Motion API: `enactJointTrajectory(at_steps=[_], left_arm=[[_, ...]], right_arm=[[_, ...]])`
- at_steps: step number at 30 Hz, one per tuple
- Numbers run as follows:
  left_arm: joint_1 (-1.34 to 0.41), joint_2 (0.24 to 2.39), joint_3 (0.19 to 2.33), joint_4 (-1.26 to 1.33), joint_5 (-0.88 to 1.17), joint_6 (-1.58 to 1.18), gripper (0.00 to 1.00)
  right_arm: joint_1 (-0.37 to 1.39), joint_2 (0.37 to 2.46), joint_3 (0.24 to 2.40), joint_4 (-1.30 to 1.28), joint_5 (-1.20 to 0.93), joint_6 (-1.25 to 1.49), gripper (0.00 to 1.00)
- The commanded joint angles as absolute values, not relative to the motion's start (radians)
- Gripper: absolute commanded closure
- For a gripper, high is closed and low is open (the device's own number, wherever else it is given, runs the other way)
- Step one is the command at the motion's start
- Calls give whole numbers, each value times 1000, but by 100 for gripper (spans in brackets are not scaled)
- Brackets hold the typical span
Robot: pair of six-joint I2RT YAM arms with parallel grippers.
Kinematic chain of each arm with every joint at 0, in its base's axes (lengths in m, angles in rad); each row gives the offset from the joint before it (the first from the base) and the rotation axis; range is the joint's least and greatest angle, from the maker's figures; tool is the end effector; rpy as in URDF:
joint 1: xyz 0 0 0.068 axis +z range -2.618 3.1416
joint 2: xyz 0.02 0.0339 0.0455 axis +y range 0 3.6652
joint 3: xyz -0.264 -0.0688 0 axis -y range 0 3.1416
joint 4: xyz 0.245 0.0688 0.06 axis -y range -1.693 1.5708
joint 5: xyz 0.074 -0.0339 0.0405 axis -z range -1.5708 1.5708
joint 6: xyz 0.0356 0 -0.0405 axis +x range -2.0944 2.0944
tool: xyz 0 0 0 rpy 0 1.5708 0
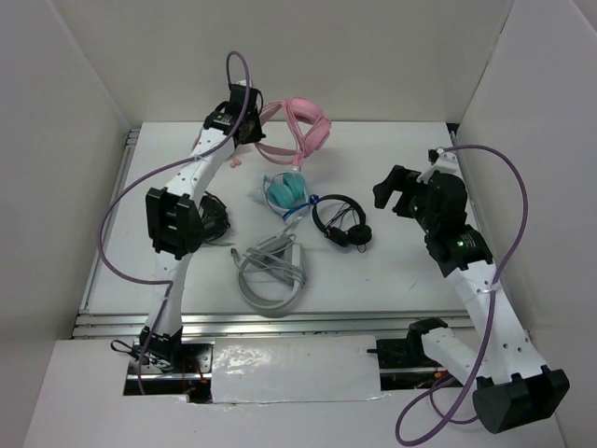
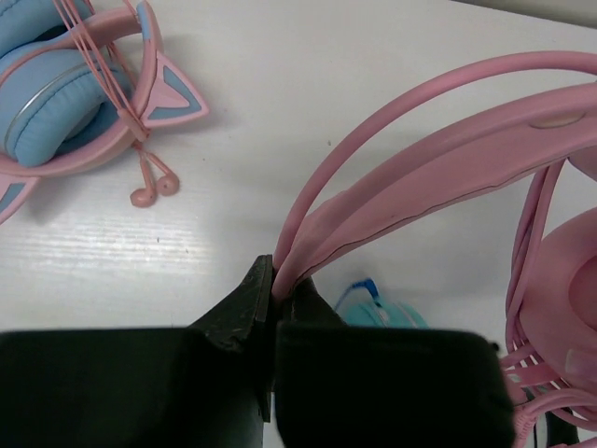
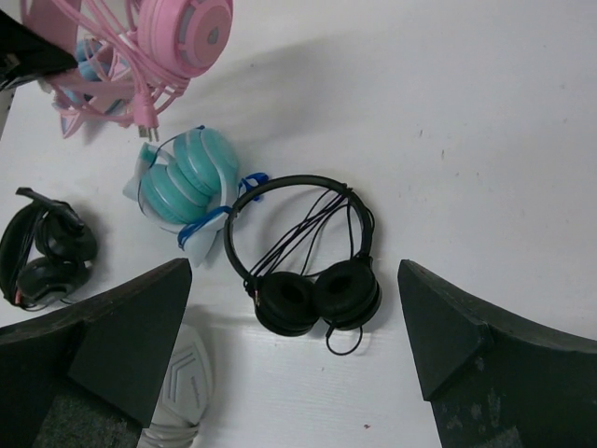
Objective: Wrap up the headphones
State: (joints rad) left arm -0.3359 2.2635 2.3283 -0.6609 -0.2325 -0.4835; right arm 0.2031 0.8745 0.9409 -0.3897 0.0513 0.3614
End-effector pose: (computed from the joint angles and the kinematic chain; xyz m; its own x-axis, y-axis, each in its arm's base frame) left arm 0.4928 -0.1634 0.3314 -0.5347 -0.2925 -0.7928 -0.1218 0.9551 -0.2702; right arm 0.1914 0.0376 0.3574 -0.3455 0.2894 -0.8927 -0.0339 0.9468 0.3200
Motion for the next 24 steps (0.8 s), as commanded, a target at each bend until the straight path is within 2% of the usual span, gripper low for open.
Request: enactJointTrajectory(at_steps=[1,14,22,24], left_arm=[[-301,2296,2391,-417,-143,-586,100],[-258,2549,2474,-222,-164,-784,100],[-262,2591,2480,-225,-202,-805,100],[-264,2591,2470,-226,-209,-804,92]], right_arm=[[195,905,962,-298,12,344,0],[204,986,940,-259,187,440,0],[245,1051,969,-290,285,440,0],[247,1069,979,-291,232,404,0]])
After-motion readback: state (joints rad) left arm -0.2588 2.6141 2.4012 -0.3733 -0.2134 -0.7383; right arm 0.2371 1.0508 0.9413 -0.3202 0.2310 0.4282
